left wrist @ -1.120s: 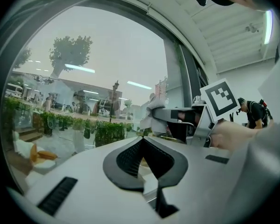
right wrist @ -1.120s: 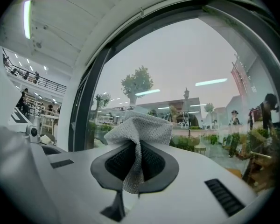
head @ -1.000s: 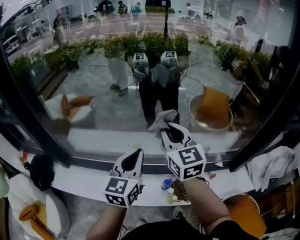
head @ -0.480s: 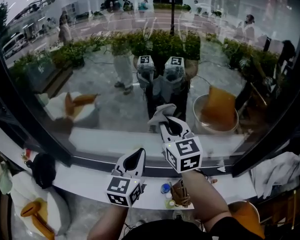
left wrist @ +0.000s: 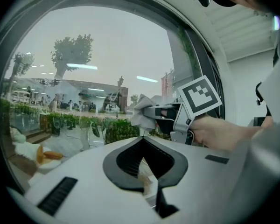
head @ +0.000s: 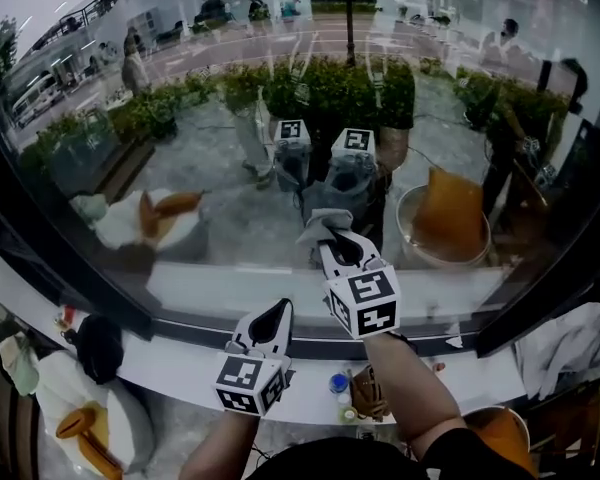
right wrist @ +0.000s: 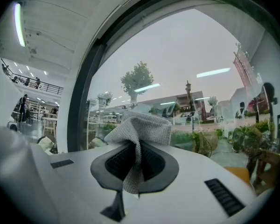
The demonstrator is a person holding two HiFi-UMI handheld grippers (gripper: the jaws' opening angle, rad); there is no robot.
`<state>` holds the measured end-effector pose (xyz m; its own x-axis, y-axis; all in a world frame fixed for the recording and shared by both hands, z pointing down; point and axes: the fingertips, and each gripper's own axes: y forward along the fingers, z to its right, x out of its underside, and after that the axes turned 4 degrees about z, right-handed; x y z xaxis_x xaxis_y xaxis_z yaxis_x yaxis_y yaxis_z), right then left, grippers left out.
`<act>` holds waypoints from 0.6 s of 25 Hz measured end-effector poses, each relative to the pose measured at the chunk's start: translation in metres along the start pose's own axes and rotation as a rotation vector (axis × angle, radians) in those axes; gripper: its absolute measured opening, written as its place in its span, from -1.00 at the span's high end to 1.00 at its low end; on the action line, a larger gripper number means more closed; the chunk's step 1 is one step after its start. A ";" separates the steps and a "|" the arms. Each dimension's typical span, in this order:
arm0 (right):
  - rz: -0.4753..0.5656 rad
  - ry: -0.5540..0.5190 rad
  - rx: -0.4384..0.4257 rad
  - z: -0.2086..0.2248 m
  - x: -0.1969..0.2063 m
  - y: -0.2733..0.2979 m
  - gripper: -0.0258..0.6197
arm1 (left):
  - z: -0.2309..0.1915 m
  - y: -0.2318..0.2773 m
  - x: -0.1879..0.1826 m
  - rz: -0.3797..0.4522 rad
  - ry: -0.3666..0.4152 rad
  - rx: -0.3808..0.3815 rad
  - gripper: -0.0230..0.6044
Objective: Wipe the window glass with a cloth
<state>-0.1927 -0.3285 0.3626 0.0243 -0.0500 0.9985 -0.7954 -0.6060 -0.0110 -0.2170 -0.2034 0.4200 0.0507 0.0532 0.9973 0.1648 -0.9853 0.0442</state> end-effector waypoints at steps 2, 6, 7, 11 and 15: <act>-0.003 0.000 -0.001 0.006 0.002 0.002 0.80 | 0.001 0.007 -0.001 0.001 0.007 -0.002 0.90; -0.002 -0.023 -0.012 0.006 0.002 0.003 0.80 | 0.003 0.016 -0.004 -0.001 -0.002 -0.001 0.90; -0.001 -0.028 -0.015 0.005 0.002 0.004 0.80 | 0.004 0.018 -0.004 -0.003 -0.007 0.001 0.90; -0.006 -0.033 -0.027 0.007 0.002 0.003 0.80 | 0.010 0.027 -0.006 -0.002 -0.009 0.012 0.90; -0.010 -0.042 -0.026 0.010 -0.003 0.001 0.80 | 0.012 0.032 -0.007 0.012 0.012 0.034 0.90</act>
<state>-0.1875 -0.3369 0.3586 0.0571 -0.0782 0.9953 -0.8104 -0.5858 0.0004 -0.2001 -0.2333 0.4138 0.0409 0.0396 0.9984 0.1979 -0.9797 0.0308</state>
